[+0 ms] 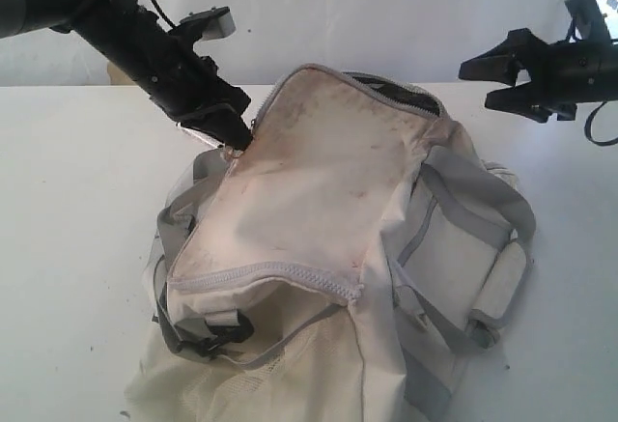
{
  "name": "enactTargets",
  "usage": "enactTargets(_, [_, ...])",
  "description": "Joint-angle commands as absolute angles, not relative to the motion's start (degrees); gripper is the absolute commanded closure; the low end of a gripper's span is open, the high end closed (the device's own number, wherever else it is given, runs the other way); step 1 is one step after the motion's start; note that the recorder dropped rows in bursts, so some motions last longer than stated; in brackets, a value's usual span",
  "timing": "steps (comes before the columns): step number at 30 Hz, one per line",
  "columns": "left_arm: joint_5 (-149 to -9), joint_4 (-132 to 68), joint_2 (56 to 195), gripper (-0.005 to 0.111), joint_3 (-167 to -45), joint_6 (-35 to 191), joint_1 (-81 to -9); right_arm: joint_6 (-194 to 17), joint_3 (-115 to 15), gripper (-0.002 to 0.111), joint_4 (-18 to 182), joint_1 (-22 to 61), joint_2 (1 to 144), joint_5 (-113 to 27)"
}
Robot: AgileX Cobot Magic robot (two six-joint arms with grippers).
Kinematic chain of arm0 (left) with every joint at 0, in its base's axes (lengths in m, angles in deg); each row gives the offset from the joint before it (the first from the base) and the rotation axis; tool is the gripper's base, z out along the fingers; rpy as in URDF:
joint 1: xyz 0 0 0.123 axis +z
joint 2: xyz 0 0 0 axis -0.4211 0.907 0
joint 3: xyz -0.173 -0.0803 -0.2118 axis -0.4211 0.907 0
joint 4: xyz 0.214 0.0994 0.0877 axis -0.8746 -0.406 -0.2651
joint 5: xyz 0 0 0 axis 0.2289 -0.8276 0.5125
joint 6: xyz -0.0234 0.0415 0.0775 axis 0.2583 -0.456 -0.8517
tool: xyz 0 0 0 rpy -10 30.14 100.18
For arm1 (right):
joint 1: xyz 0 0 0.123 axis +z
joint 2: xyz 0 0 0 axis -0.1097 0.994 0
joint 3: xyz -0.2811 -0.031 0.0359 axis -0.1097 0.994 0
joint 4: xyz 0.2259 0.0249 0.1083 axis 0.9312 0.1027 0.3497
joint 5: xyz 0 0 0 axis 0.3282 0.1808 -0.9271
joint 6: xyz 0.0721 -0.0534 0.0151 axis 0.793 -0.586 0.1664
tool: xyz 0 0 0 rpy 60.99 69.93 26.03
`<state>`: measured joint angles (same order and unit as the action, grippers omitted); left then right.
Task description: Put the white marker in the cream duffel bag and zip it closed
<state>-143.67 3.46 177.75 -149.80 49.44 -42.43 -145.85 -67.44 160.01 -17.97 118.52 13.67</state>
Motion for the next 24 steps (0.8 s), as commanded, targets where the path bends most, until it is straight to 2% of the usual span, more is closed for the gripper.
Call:
enactTargets(1, [-145.1, 8.6, 176.7, 0.107, -150.1, 49.5, -42.2, -150.4, -69.8, 0.041, 161.2, -16.4, 117.1, 19.8])
enactTargets(12, [-149.2, 6.8, 176.7, 0.107, -150.1, 49.3, -42.2, -180.4, -69.9, 0.044, 164.6, -4.4, 117.1, 15.6])
enactTargets(18, [-149.3, 6.8, 176.7, 0.107, -150.1, 49.4, -42.2, -189.0, -69.9, 0.052, 165.7, 0.1, 117.1, 9.8])
enactTargets(24, [-149.3, 8.5, 176.7, 0.107, -150.1, 49.4, -42.3, -197.9, -69.9, 0.052, 165.7, 3.8, 117.1, 4.9])
